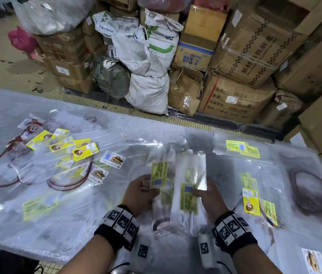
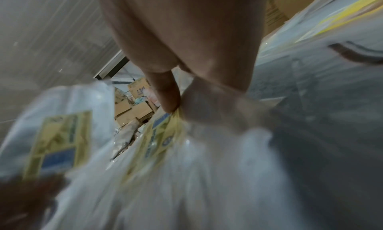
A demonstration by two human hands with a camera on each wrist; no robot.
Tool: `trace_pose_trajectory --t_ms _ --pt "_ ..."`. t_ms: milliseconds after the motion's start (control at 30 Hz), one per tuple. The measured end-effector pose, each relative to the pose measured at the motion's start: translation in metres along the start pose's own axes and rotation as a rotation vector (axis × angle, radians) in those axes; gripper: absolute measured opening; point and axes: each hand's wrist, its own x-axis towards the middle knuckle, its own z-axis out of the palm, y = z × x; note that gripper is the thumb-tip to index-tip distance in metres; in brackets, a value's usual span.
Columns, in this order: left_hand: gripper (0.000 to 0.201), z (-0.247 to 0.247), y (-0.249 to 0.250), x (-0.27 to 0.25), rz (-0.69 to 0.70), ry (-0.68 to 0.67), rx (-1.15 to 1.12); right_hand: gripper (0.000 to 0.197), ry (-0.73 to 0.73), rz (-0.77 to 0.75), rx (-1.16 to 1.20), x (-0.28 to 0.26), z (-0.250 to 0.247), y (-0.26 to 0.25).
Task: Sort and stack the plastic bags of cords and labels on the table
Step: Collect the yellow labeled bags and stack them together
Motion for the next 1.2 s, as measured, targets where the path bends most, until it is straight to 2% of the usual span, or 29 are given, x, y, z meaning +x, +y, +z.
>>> trace_pose_trajectory --t_ms 100,167,233,300,333,400,467,500,567,600,667,700,767,800,933,1100,1200 --pt "0.038 0.014 0.007 -0.004 0.002 -0.069 -0.118 0.052 -0.082 -0.004 0.062 -0.003 0.018 -0.012" --pt "0.038 0.022 0.009 -0.005 0.022 -0.073 -0.075 0.056 -0.161 -0.002 0.117 -0.005 0.028 -0.015" --pt "0.037 0.026 0.008 -0.001 0.015 -0.055 -0.014 0.046 -0.153 0.042 0.204 -0.007 0.033 -0.016" --pt "0.047 0.029 0.005 0.005 0.0 -0.02 0.036 0.038 -0.137 0.142 0.321 -0.007 0.034 -0.015" --pt "0.059 0.03 0.004 0.008 0.016 0.002 0.11 0.041 -0.146 0.18 0.323 -0.009 0.033 -0.014" --pt "0.073 0.035 0.0 0.011 0.024 -0.025 0.193 0.036 -0.199 0.122 0.212 -0.012 0.03 -0.014" --pt "0.065 0.047 0.0 0.009 0.058 -0.105 0.153 0.026 -0.201 0.021 0.096 -0.015 0.024 -0.015" --pt "0.063 0.054 0.0 0.008 0.096 -0.146 0.105 0.031 -0.182 0.0 0.056 -0.013 0.02 -0.013" --pt "0.057 0.064 0.001 0.003 0.084 -0.216 0.019 0.04 -0.132 -0.032 0.022 -0.008 0.009 -0.009" --pt "0.054 0.066 -0.001 0.002 0.096 -0.2 0.039 0.042 -0.101 -0.032 0.011 -0.005 0.002 -0.009" --pt "0.046 0.064 0.001 0.003 0.121 -0.071 0.165 0.043 -0.031 -0.021 0.01 -0.002 -0.015 -0.012" --pt "0.047 0.061 -0.001 0.007 0.134 -0.033 0.352 0.042 0.001 -0.021 0.021 -0.001 -0.025 -0.015" --pt "0.064 0.058 0.002 0.003 0.057 -0.008 0.794 0.039 0.05 -0.026 0.056 0.0 -0.039 -0.018" --pt "0.073 0.058 -0.001 0.002 -0.002 0.008 0.882 0.038 0.067 -0.028 0.064 0.001 -0.044 -0.019" --pt "0.099 0.065 -0.007 0.003 -0.084 0.016 0.931 0.035 0.099 -0.011 0.042 0.007 -0.054 -0.012" --pt "0.116 0.066 -0.006 0.004 -0.114 0.032 1.027 0.041 0.038 0.006 -0.009 0.009 -0.054 -0.005" --pt "0.12 0.064 -0.001 0.005 -0.099 0.012 1.012 0.041 0.009 0.011 -0.009 0.012 -0.048 -0.004"
